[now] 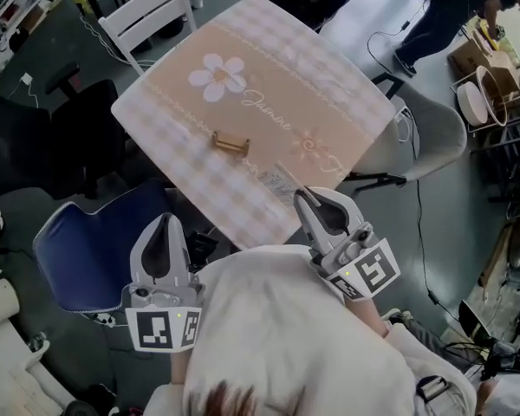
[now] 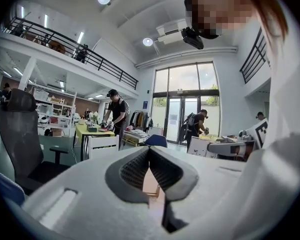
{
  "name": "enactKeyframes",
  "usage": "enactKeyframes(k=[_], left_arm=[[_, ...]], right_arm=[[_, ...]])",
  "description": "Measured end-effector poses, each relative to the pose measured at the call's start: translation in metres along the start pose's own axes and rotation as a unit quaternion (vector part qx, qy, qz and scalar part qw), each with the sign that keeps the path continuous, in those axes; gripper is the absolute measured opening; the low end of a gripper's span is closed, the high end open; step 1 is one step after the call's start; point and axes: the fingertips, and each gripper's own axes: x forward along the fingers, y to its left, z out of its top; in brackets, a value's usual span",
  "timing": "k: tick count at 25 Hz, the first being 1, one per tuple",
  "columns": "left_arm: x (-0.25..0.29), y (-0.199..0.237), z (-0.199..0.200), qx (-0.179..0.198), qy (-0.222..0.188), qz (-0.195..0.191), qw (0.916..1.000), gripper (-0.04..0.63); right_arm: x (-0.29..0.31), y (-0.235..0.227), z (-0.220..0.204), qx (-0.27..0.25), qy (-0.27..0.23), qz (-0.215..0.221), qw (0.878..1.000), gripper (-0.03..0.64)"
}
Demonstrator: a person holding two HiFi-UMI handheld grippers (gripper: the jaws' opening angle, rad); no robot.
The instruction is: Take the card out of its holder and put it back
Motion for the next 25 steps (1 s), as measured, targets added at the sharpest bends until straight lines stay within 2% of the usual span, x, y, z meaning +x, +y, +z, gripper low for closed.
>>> enactKeyframes(k=[6,13,25], left_arm=[[-0.001,-0.009,-0.003,0.008,0.0,-0.026,0.9996,0.0],[0.002,-0.014,-0.002,0.01,0.005,-0.026,0.9996,0.0],[0.005,-0.017,0.004,-0.018,-0.018,-0.038,0.999,0.0]], right_arm=[[0.001,0.002,-0.002,0.006,-0.001,0.002,1.0,0.02],[0.0,0.001,0.005,0.012,-0.005,0.002,1.0,0.02],[-0.004,-0.003,0.005,0.008,-0.007,-0.005,1.0,0.02]])
